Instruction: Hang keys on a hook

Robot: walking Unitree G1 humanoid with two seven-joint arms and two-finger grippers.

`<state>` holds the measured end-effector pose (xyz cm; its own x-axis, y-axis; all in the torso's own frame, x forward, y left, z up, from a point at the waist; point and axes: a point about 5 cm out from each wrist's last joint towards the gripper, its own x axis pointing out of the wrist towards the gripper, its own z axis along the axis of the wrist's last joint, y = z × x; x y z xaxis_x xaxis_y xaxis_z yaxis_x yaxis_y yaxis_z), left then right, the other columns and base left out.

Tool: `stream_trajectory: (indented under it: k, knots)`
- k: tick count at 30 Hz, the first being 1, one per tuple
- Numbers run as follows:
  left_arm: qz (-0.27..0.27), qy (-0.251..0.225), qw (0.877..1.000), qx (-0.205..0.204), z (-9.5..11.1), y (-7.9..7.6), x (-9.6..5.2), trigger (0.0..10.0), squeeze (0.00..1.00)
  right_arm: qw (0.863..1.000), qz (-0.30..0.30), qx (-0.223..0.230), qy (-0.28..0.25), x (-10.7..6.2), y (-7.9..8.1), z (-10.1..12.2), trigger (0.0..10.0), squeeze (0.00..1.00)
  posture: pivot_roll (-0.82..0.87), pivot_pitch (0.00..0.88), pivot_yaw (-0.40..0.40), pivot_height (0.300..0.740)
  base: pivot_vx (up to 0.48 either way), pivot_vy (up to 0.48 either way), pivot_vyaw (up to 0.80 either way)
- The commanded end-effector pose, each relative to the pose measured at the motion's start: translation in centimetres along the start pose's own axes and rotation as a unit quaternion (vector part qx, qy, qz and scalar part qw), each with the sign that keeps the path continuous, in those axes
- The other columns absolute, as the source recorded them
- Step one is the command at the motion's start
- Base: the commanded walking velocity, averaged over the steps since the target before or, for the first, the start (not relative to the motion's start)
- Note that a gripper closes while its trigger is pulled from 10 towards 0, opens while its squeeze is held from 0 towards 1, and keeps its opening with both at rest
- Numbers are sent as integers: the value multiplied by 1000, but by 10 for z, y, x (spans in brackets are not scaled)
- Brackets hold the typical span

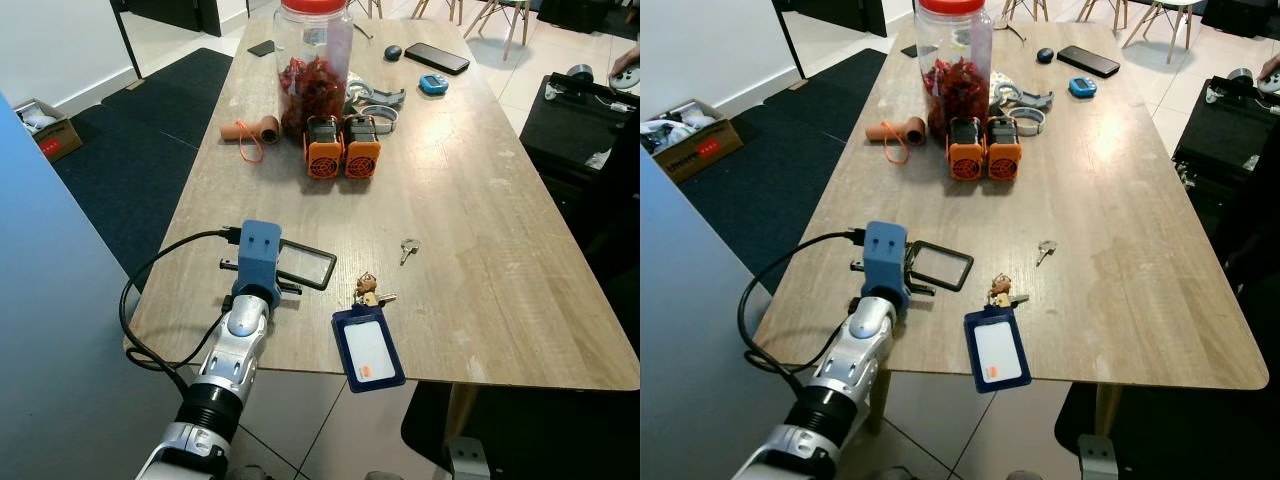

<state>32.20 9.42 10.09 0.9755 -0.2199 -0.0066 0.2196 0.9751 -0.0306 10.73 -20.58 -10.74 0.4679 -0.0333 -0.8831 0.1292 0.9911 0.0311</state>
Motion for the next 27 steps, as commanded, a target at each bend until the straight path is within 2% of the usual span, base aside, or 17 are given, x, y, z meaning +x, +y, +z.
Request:
stream_trajectory:
  k: [1,2,3,4,9,10,11,12,15,16,24,25,26,27]
  knots:
    - [-9,-21,1000,-8,7,12,-2,10000,0,1000,4,7,9,0,3,-5,10000,0,35,75,19,740,0,0,0]
    - [-10,-26,1000,-11,9,18,-2,7608,0,1000,4,7,9,0,3,-5,10000,0,35,75,19,740,0,0,0]
    - [-10,-26,1000,-11,9,18,-2,7608,0,1000,4,7,9,0,3,-5,10000,0,35,75,19,740,0,0,0]
    - [-9,-29,999,-10,10,21,-3,0,0,1000,4,6,9,0,3,-5,10000,0,35,75,19,740,0,0,0]
    - [3,-32,999,-3,11,30,-4,0,0,1000,5,5,9,0,2,-4,10000,0,39,75,16,740,0,0,0]
    - [5,-32,999,6,11,32,-4,1373,0,1000,5,4,8,0,2,-4,10000,0,43,75,13,740,0,0,0]
    - [7,-32,999,13,11,33,-4,6980,0,1000,6,4,8,0,3,-4,10000,0,43,75,13,740,0,0,0]
    - [11,-31,999,22,10,33,-3,10000,0,1000,6,4,7,0,3,-3,10000,0,45,76,14,740,0,0,0]
    - [9,-27,999,38,9,34,-4,10000,0,1000,7,4,5,0,4,-2,10000,0,45,76,14,740,0,0,0]
    - [-4,-21,999,45,5,34,-7,10000,1000,1000,8,5,3,1,5,-1,10000,0,45,76,14,740,0,0,0]
    - [-15,-11,999,41,1,31,-10,10000,1000,1000,8,6,2,1,5,-1,10000,0,45,76,20,740,0,0,0]
    - [-17,-3,999,40,-2,29,-11,10000,471,1000,9,6,2,1,5,-1,10000,0,45,76,20,740,0,0,0]
    - [-17,-3,999,40,-2,29,-11,10000,471,1000,9,6,2,1,5,-1,10000,0,45,76,20,740,0,0,0]
    - [-19,14,999,32,-8,27,-12,10000,0,1000,9,6,2,1,6,-1,10000,0,44,78,20,740,0,0,0]
